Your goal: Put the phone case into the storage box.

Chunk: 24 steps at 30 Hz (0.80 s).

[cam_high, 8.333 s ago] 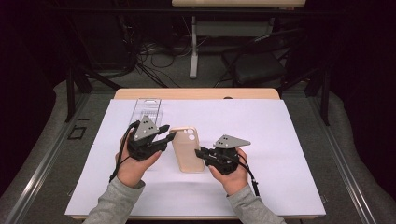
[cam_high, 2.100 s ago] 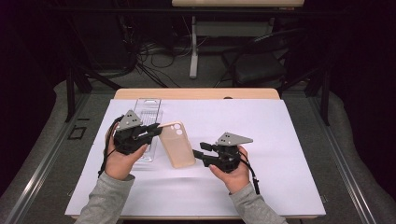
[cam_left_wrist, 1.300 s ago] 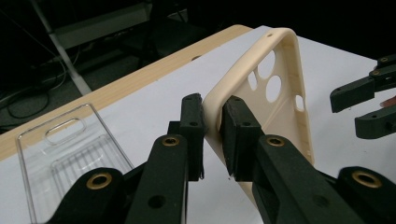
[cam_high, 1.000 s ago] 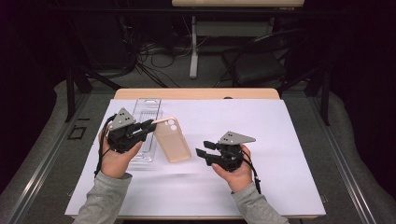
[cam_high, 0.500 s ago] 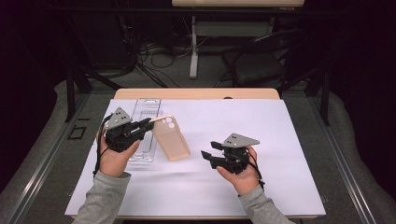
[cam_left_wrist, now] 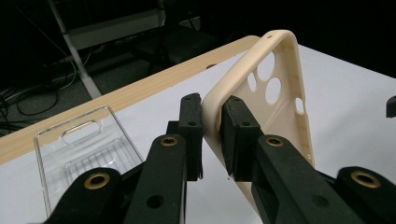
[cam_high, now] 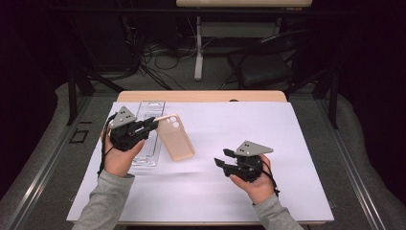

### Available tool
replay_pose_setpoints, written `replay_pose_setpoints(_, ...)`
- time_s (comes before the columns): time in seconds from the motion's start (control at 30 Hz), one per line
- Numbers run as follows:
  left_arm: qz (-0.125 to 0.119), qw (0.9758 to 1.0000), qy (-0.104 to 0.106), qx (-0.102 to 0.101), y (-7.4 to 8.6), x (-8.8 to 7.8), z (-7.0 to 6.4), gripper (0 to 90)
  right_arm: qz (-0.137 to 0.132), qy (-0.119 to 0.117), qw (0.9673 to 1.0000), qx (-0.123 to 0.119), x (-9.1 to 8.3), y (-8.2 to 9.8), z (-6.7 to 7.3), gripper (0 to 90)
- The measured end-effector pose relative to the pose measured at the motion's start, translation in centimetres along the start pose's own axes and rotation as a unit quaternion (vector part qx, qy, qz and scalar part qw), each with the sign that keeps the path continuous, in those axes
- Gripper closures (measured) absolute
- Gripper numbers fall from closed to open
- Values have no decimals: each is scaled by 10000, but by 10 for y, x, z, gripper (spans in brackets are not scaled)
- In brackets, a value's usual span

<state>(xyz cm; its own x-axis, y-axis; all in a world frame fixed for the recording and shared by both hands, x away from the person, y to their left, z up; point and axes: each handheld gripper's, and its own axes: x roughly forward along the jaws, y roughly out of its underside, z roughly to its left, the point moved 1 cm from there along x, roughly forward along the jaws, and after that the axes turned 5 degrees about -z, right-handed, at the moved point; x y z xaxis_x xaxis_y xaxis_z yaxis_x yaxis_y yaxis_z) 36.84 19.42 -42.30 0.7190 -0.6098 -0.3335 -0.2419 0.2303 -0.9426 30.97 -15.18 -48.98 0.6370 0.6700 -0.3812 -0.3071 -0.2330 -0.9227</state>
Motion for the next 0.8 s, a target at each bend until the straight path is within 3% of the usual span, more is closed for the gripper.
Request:
replay_pose_setpoints(0.27,54,9999,55,125,-10,7,5,791,-10,126,9999,44,-1,8,-4,468)
replay_pose_setpoints(0.33,57,9999,93,131,-13,9,9,791,-99,71,9999,50,-2,9,-5,468)
replay_pose_setpoints(0.8,71,9997,139,190,-22,21,32,791,-224,363,9989,208,-11,17,-18,386)
